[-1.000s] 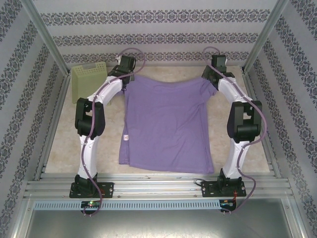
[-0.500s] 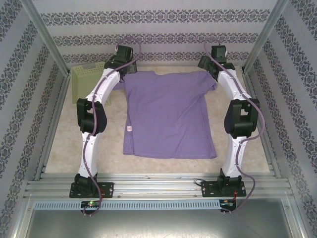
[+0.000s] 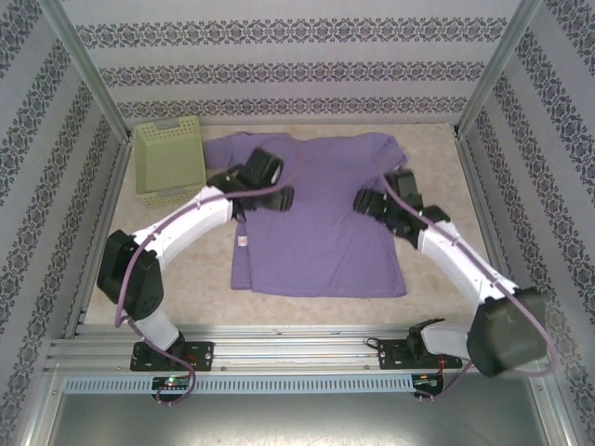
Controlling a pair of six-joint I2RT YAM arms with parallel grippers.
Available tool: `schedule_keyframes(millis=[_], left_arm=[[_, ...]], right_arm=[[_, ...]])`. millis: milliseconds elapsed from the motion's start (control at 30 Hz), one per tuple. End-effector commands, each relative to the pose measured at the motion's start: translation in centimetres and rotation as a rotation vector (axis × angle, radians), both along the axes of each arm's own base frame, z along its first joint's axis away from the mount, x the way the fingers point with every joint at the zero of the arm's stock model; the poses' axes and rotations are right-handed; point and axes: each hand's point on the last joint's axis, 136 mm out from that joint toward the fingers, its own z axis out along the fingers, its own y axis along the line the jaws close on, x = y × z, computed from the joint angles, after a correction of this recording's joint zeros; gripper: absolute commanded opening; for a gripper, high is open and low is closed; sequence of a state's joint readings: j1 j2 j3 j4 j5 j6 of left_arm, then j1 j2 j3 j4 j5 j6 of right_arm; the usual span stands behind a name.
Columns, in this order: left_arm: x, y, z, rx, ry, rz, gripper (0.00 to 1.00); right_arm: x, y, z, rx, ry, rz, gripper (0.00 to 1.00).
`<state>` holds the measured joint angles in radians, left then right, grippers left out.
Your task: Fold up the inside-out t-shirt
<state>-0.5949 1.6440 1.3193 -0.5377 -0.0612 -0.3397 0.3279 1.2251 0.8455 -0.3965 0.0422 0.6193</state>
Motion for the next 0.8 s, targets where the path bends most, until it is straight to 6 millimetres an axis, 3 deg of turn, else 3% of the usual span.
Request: schedule_keyframes(millis=[0,167,333,400,633,767], left_arm=[[-3.5,1.0,-2.9,-0.026,0.033,0.046,0.78],[-8.6,3.5,-6.1,-0.099,0.065,0.098,0.77],[-11.0,4.3,-6.3,-0.15,0.052,0.099,0.76],[-11.4,4.2,-6.3,-0.14,0.048,0.087,0.76],[-12.1,4.1,-6.3,-0.176,0.025,0.086,0.76],[-12.4,4.3,-6.2,-0.177,0.016,0.079,0.77]], right_arm=[[-5.2,2.3,-3.0,0.033,0.088,0.045,0.84],[-11.2,4.4,-5.8,0.004,0.153,0.11,0.81],[-14.0,7.0,-7.8,0.03,0.198,0.165,0.74],[-14.3,8.0,-8.5,0.025,0.217,0.183,0.7],[-14.0,10.6,-9.5,0.001,0.254,0.231,0.38],[-13.9,10.5,-10.3,-0.045,0.272,0.225,0.35]])
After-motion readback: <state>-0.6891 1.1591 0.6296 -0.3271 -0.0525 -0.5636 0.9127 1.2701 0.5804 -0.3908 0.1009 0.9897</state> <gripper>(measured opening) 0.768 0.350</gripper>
